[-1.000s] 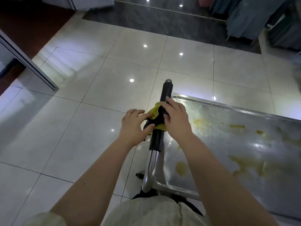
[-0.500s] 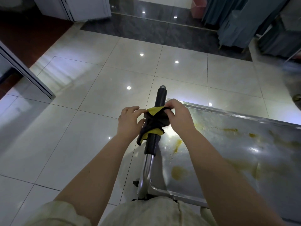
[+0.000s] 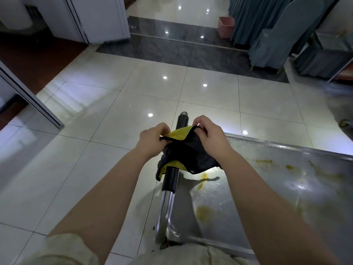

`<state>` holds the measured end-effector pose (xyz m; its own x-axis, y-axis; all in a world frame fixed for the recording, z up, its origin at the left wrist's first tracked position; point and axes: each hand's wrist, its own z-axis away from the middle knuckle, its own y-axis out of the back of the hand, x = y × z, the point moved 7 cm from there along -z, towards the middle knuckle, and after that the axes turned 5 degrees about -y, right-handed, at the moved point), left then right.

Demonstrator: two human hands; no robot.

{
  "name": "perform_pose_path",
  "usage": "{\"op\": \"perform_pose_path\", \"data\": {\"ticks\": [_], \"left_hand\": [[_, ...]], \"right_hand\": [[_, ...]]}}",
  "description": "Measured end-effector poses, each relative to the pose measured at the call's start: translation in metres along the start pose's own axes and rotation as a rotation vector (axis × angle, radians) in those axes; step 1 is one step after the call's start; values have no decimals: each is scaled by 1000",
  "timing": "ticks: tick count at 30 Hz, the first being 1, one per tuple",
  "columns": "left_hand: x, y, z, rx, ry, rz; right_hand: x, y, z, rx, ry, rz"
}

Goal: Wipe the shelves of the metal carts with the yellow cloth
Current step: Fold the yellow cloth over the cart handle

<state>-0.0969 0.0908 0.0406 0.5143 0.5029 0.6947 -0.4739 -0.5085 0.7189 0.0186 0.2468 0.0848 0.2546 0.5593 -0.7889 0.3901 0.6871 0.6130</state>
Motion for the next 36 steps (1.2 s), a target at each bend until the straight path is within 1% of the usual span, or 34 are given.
{"op": "perform_pose_path", "data": {"ticks": [2,3,6,7,9,12,13,15,19,21,23,25,28,30,33,36], "left_hand": [[-4,1,3,-21,34,7],[-7,1,4,-30,44,-26],[-16,2,6,-55,34,-258],[-22,1,8,-40,46,-263],[-36,-1,17,10,98,-156],[-61,-2,37,148,200,-9],[-70,-3,44,174,241,9],[-85,-5,52,175,309,14],[-108,-1,61,184,360,-42],[-109,11,62,240,363,-74],[-102,29,59,329,349,-94],[-91,51,54,428,308,-91],[-67,82,38,480,222,-145],[-51,101,26,497,186,-210],[-25,124,9,493,150,-309],[3,141,-5,469,108,-387]], "right_hand": [[-2,3,0,8,17,-6],[-3,4,0,19,28,-15],[-7,11,0,61,53,-56],[-8,14,-1,74,57,-65],[-10,18,-3,89,69,-72],[-13,26,-5,113,88,-90],[-14,28,-5,121,97,-93],[-13,32,-5,132,106,-99],[-4,40,-8,167,65,-161],[-1,39,-9,121,53,-142],[-1,35,-9,58,61,-79],[-4,35,-10,-2,57,-56],[-14,44,-13,-62,50,-46],[-24,54,-15,-40,91,2],[-38,76,-18,65,148,30],[-47,113,-20,228,178,-76]]}}
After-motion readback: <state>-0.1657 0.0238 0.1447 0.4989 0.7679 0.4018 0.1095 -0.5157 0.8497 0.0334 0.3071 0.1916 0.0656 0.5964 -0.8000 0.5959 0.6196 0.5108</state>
